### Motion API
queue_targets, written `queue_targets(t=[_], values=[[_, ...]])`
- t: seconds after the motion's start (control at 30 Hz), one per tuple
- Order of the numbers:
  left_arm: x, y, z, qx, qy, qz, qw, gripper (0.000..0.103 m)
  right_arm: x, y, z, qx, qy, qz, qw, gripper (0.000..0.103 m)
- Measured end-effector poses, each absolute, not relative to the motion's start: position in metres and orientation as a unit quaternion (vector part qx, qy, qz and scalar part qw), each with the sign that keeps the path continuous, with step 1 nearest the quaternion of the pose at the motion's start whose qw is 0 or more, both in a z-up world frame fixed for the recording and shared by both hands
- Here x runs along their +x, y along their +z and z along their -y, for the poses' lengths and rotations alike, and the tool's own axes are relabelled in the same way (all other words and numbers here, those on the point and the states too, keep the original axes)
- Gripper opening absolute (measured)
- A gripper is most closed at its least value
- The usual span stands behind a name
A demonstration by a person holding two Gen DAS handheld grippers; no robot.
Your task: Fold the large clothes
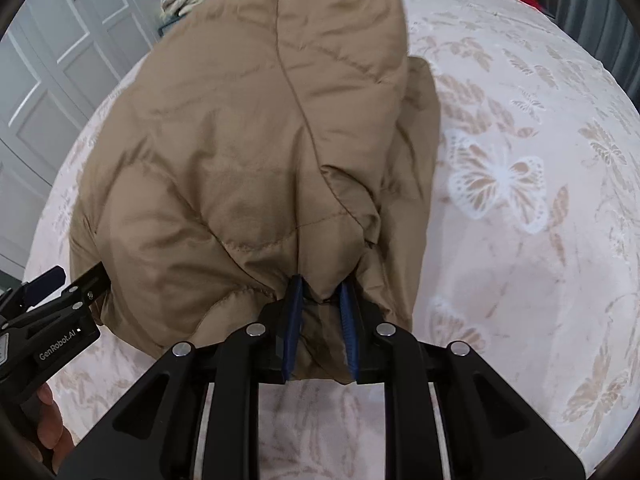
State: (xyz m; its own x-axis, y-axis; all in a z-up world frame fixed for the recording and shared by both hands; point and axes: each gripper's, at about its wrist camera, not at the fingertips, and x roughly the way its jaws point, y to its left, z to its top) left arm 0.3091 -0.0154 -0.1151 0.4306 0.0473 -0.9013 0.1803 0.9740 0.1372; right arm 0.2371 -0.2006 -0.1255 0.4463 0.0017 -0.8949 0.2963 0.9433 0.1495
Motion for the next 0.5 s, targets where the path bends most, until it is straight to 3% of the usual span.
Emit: queue_targets(t=[0.17,0.5], values=[[0.311,-0.127,0.013,0.098,-0.035,-0.534,0.839,0.088,0.241,-0.136,0.198,0.141,-0.089,-0.52,0.838,0.018],[0.314,-0.138,0.019,0.102,-0.034,-0.527,0.843,0.089,0.242,-0.145,0.185,0.124,-0.092,-0.517,0.842,0.018]])
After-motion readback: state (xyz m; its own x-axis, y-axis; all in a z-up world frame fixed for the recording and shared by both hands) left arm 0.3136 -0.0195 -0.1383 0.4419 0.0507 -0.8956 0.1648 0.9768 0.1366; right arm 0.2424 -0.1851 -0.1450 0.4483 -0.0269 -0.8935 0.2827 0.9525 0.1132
